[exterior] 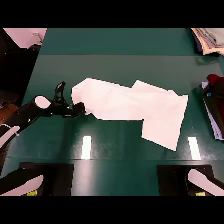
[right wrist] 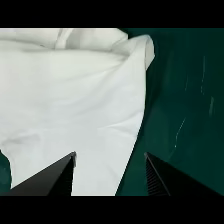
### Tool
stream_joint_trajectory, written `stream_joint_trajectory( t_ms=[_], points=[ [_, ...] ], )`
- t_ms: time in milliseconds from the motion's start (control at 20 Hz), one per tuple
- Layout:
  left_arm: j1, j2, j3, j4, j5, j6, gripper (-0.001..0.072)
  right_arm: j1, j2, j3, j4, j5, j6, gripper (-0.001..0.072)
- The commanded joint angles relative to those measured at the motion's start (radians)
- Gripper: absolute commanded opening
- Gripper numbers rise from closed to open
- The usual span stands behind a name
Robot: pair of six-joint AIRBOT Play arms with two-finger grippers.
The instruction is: Fold the shirts.
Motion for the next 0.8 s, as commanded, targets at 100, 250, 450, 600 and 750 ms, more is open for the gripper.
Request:
stream_joint_trajectory(
  t_ms=[100, 250, 450, 600, 750],
  points=[
    [0.077, 0.100, 0.156, 0.079, -0.241, 0.155, 0.0024, -0.111, 0.047, -0.244, -0.001, -0.006, -0.011, 0.0503],
    [0.088, 0.128, 0.217, 0.108, -0.285, 0.221, 0.0024, -0.173, 0.008, -0.359, 0.064, -0.029, -0.069, 0.0503],
    [0.088, 0.128, 0.219, 0.108, -0.282, 0.221, 0.0024, -0.145, -0.098, -0.431, 0.140, -0.119, -0.105, 0.0501],
    [0.088, 0.128, 0.219, 0.108, -0.283, 0.221, 0.0024, -0.085, -0.174, -0.429, 0.172, -0.182, -0.106, 0.0435],
    [0.088, 0.128, 0.219, 0.108, -0.285, 0.225, 0.0024, -0.028, -0.211, -0.429, 0.195, -0.252, -0.106, 0.0435]
  ],
)
